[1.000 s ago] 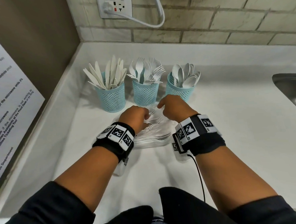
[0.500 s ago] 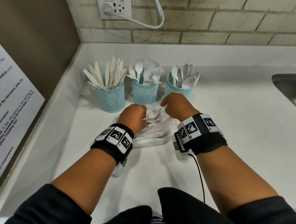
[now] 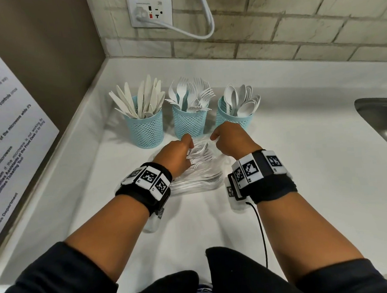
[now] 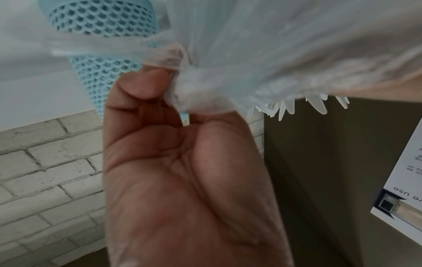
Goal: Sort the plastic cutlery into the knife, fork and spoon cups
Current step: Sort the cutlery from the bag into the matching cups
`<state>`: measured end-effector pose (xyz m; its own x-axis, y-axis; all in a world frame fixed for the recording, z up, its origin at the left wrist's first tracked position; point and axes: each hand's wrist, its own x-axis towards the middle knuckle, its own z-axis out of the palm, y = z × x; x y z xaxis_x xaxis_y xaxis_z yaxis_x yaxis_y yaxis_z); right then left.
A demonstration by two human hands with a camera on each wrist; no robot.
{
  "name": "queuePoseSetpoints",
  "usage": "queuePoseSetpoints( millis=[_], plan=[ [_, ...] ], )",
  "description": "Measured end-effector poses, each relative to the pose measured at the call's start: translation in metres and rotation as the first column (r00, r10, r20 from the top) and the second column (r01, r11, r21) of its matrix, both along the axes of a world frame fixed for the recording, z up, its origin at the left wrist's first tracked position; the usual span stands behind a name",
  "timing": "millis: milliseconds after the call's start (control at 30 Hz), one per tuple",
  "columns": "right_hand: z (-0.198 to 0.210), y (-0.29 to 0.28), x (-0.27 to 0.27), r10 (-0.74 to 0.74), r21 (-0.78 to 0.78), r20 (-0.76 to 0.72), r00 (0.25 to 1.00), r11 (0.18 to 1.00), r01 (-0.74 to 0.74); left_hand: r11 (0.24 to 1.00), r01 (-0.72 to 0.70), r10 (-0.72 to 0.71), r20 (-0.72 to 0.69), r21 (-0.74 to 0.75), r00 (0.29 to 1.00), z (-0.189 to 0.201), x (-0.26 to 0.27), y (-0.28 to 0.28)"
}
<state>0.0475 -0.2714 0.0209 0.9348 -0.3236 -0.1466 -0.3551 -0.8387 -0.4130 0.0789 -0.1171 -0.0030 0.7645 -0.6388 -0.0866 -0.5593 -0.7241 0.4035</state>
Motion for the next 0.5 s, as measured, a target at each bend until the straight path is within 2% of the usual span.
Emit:
queuePoseSetpoints(
  millis=[500],
  plan=[
    [0.0037,-0.0004,-0.0028,-0.013,0.025,-0.004,1.000,1.000,0.014,1.000,0.007,-0.007,-0.017,-0.011,1.000,-0.0041,-0.0017,-0.0022]
  ],
)
